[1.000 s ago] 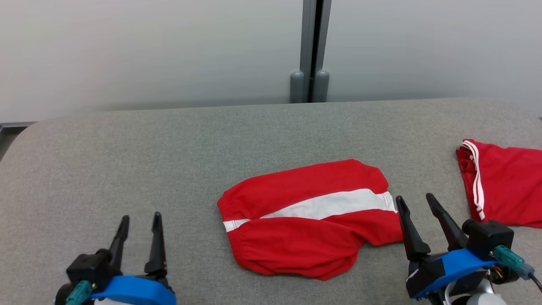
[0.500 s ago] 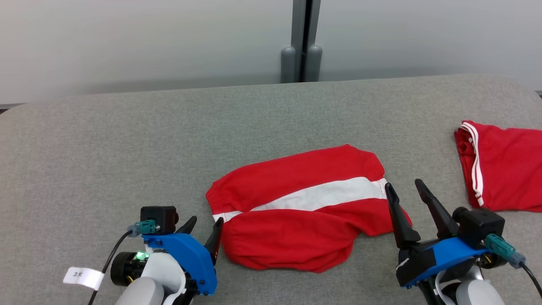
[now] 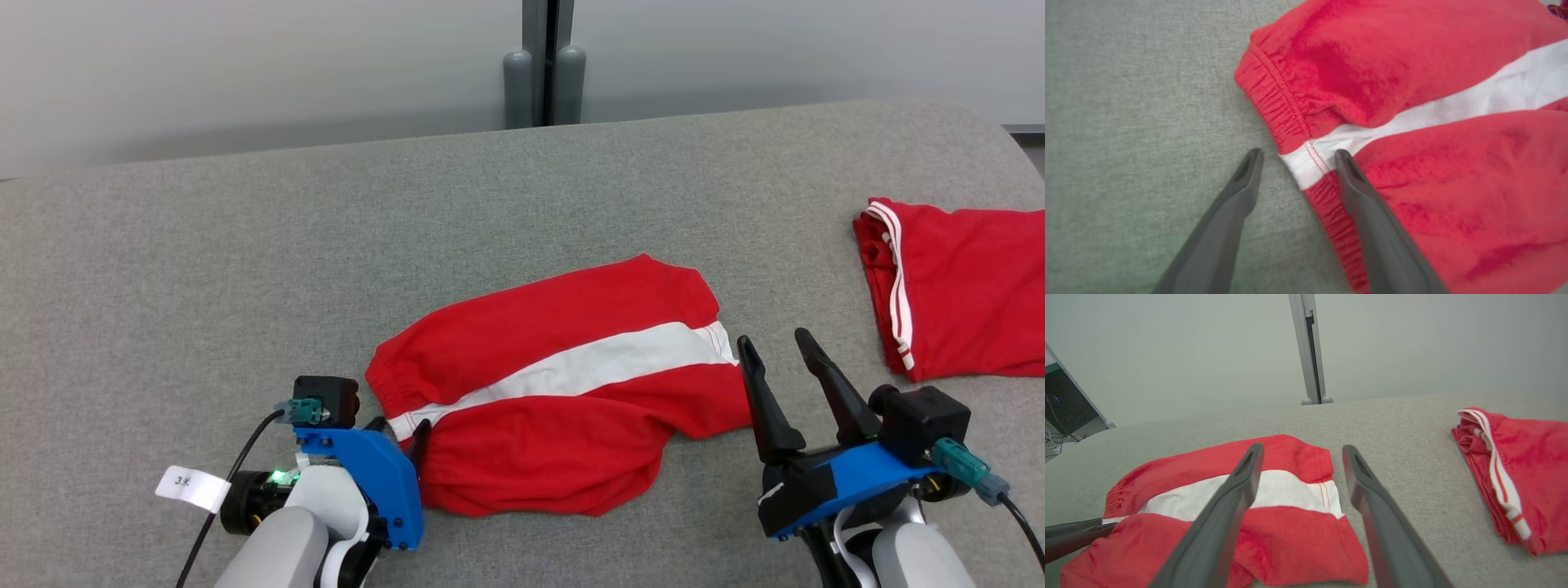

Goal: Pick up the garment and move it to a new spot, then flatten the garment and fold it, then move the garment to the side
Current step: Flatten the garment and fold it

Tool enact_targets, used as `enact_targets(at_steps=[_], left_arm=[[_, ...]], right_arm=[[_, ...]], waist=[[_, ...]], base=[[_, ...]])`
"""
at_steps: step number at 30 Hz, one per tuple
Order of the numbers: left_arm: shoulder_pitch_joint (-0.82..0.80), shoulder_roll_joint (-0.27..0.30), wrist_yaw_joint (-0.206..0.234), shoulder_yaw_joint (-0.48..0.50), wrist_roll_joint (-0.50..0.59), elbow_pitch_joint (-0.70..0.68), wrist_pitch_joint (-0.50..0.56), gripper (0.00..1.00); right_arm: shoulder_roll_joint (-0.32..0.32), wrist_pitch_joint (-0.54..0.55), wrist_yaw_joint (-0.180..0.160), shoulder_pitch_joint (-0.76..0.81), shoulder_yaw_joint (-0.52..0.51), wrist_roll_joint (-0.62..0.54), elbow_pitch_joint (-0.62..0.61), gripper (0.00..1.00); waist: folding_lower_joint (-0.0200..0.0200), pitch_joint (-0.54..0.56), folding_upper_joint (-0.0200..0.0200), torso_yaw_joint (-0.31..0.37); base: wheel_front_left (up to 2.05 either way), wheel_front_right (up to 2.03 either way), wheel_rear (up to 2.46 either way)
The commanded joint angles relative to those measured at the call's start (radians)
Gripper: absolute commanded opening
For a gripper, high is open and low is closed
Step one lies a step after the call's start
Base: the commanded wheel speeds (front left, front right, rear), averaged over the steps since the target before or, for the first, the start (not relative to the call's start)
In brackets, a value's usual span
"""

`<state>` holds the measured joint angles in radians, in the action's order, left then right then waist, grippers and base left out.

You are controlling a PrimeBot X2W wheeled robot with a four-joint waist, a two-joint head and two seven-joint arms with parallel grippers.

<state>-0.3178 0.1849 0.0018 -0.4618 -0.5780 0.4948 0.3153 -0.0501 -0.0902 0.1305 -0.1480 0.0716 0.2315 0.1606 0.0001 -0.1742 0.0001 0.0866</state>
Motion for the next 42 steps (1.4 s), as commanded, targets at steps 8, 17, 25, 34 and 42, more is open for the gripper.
enact_targets(at_steps=[8,17,25,34,42], left_arm=[[-0.023,-0.009,-0.01,-0.026,0.006,0.042,0.015,0.0],[-0.037,0.013,-0.019,-0.026,0.02,0.006,-0.041,0.0],[-0.054,0.007,-0.033,-0.039,0.023,-0.012,-0.06,0.0],[-0.065,0.016,-0.032,-0.042,0.015,-0.024,-0.068,0.0],[-0.063,0.025,-0.025,-0.038,0.008,-0.035,-0.068,0.0]], right_arm=[[-0.003,0.067,0.001,-0.084,-0.014,-0.028,0.028,1.0],[-0.006,0.545,0.001,-0.253,-0.111,-0.081,0.184,1.0],[-0.001,0.595,0.001,-0.332,-0.079,-0.079,0.319,1.0],[0.0,0.52,0.001,-0.365,-0.024,-0.119,0.385,1.0],[0.0,0.472,0.001,-0.341,0.0,-0.159,0.316,1.0]], waist=[[-0.0001,-0.019,-0.0001,-0.007],[-0.0001,-0.05,-0.0001,-0.034],[-0.0001,-0.081,-0.0001,-0.045],[-0.0001,-0.105,-0.0001,-0.038],[-0.0001,-0.118,-0.0001,-0.027]], base=[[0.0,0.0,0.0],[0.0,0.0,0.0],[0.0,0.0,0.0],[0.0,0.0,0.0],[0.0,0.0,0.0]])
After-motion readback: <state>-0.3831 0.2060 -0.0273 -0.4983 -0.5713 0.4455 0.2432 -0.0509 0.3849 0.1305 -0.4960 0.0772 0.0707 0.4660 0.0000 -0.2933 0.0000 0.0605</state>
